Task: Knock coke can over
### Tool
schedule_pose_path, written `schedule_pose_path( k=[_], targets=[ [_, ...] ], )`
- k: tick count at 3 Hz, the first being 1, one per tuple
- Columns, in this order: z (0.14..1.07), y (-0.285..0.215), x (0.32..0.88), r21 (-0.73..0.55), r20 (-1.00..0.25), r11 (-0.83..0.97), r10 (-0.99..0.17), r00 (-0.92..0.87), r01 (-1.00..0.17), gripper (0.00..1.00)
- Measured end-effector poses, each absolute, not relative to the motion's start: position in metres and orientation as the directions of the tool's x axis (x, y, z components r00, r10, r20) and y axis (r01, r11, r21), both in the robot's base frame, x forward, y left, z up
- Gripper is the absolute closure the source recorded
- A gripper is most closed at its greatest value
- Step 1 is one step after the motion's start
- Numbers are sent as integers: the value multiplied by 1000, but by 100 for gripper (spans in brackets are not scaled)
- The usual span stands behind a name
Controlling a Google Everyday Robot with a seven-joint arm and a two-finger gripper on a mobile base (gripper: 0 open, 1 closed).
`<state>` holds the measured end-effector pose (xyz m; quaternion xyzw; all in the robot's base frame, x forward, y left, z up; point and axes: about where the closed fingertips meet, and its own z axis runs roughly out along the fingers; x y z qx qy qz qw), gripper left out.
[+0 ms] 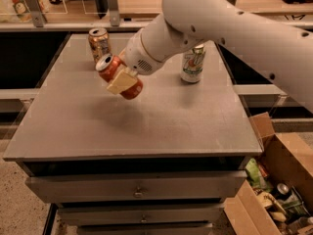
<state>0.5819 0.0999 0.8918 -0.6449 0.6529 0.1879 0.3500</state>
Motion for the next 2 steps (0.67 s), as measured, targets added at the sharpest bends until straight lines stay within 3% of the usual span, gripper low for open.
schedule_pose_path(
  k=[2],
  targets=[
    [857,28,570,-233,-281,-119,-942,184,-965,100]
  ],
)
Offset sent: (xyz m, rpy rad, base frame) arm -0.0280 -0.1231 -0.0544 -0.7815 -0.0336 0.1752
